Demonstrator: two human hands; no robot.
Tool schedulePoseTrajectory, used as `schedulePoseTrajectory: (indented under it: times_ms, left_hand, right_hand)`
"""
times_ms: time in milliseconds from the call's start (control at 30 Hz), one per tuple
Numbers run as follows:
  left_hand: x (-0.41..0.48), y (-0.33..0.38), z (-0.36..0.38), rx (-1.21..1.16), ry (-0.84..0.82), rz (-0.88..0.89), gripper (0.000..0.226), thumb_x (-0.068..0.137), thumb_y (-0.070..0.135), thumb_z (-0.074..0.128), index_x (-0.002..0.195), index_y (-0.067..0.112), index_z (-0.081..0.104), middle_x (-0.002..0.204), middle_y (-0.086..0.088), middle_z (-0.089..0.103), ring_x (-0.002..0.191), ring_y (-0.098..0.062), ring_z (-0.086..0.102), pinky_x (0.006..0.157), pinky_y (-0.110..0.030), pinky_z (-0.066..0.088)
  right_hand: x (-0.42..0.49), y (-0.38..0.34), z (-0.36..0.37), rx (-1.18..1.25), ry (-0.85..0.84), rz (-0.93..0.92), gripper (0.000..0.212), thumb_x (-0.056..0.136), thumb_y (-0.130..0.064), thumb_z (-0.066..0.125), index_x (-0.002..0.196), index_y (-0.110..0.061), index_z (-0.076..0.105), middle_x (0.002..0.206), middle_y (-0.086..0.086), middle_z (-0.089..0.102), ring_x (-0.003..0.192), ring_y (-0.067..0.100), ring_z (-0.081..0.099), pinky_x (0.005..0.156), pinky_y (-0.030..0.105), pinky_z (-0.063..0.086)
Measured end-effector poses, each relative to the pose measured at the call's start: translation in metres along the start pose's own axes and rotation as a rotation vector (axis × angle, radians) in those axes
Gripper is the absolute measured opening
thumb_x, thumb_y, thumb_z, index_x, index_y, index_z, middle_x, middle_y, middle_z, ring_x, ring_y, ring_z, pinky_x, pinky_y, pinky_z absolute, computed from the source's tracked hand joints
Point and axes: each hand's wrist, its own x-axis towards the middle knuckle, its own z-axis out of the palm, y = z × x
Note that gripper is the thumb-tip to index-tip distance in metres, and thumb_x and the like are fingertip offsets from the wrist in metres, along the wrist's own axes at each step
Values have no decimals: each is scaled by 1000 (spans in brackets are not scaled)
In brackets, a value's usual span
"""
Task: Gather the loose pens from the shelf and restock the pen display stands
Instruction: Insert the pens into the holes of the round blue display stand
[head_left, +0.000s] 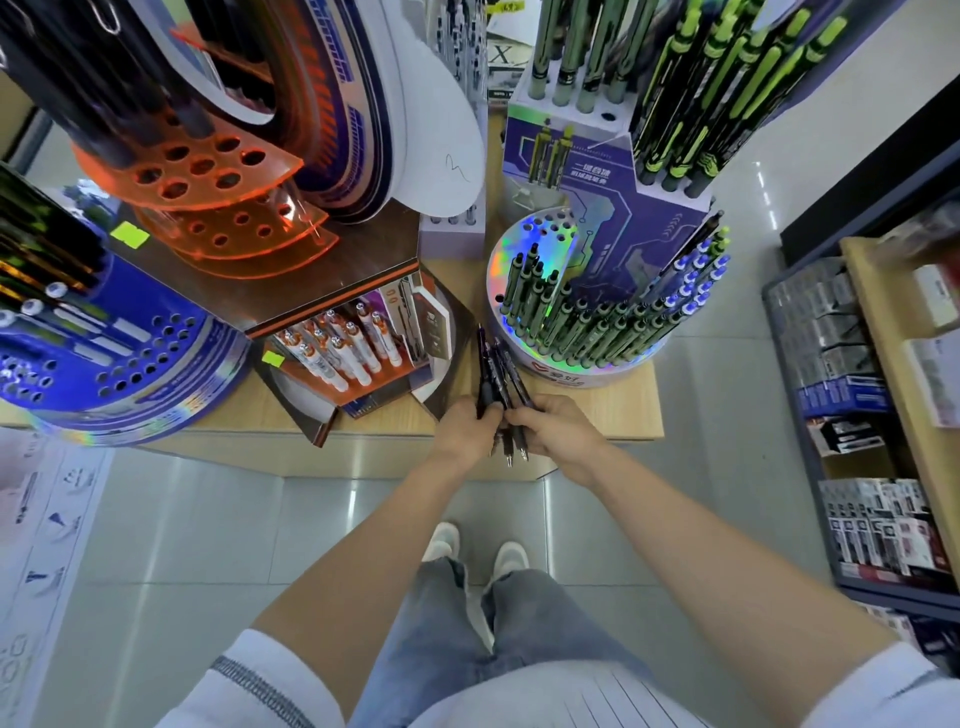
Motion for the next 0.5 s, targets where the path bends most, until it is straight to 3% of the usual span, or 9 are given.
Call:
schedulePoseTrajectory:
  times_ms: [133, 233, 300, 400, 500]
  left_hand:
    - [-3, 0, 4, -29, 25, 6, 29, 96, 23, 52, 104, -4, 58, 94, -26, 67, 86, -40, 65, 78, -45, 53]
    - [2, -4, 6, -139, 13, -42, 17, 94, 16, 51, 92, 0, 56, 74, -23, 61, 67, -44, 60, 69, -49, 51]
    - [3, -5, 6, -197, 23, -84, 17, 95, 11, 48, 91, -4, 56, 68, -19, 57, 53, -33, 53, 61, -41, 47]
    - [-2, -3, 6, -237, 47, -120, 23, 94, 7, 44, 105, -11, 53, 78, -20, 59, 48, -26, 52, 48, -27, 44]
    - [-12, -1, 3, -249, 33, -143, 19, 97, 10, 43, 109, -4, 50, 84, -16, 57, 48, -20, 53, 46, -26, 46]
  right_hand:
    - [1, 0, 2, 54, 7, -16, 13, 89, 5, 55, 83, -5, 62, 77, 17, 62, 53, 19, 59, 76, 42, 52]
    - [1, -2, 1, 8, 32, -32, 14, 89, 3, 57, 81, -7, 61, 75, 15, 61, 55, 18, 57, 69, 35, 50]
    - [3, 0, -1, -70, 62, -59, 12, 84, 1, 60, 80, -10, 61, 77, 13, 60, 67, 23, 55, 70, 34, 46]
    - [1, 3, -7, -189, 120, -113, 19, 81, -1, 61, 74, -18, 61, 66, 0, 56, 60, 15, 49, 57, 23, 38]
    - [0, 5, -10, -226, 182, -154, 21, 81, -5, 65, 69, -21, 60, 58, -5, 52, 55, 13, 44, 55, 26, 35]
